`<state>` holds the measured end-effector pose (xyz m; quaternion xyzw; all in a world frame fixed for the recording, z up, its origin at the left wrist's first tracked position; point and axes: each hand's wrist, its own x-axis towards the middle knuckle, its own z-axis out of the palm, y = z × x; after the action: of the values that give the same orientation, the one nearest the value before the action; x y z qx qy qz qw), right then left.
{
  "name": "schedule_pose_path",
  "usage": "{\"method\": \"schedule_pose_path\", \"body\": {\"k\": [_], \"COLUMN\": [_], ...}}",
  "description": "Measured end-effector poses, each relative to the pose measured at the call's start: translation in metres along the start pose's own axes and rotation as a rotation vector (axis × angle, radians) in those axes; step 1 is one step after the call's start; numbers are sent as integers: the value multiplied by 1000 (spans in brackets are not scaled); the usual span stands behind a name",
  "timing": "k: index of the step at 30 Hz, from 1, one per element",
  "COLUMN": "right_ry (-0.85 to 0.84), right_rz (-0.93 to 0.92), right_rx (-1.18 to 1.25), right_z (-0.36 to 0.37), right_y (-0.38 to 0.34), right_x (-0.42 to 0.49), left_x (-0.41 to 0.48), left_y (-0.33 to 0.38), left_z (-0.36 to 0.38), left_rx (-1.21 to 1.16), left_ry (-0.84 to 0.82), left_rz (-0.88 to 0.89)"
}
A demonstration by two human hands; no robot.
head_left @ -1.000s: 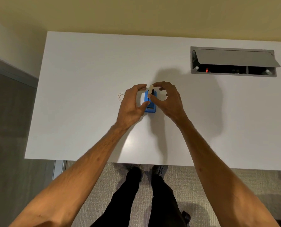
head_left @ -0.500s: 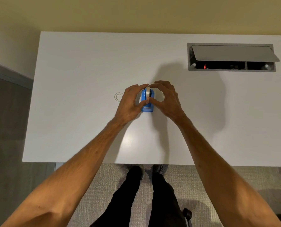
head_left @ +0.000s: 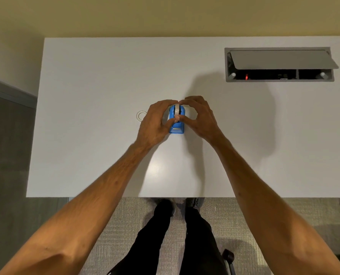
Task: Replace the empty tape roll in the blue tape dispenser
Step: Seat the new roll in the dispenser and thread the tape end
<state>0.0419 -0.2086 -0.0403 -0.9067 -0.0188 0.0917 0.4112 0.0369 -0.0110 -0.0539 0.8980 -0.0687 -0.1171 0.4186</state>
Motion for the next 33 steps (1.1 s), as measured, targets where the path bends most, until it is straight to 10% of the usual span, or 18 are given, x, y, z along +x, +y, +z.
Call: {"method": "schedule_pose_path", "body": {"k": [20,33], "right_ry": [-69,227], "right_rz": [-14,-194], "right_rx": [-138,-348], "right_z": [-3,11], "right_y": [-1,-10], "right_x": [-2,-17], "left_x": [-4,-4], "left_y": [9,2], "left_z": [-6,-5], "left_rx": [-6,-35], "left_ry": [-64,-39], "left_rz": [-35,33]}}
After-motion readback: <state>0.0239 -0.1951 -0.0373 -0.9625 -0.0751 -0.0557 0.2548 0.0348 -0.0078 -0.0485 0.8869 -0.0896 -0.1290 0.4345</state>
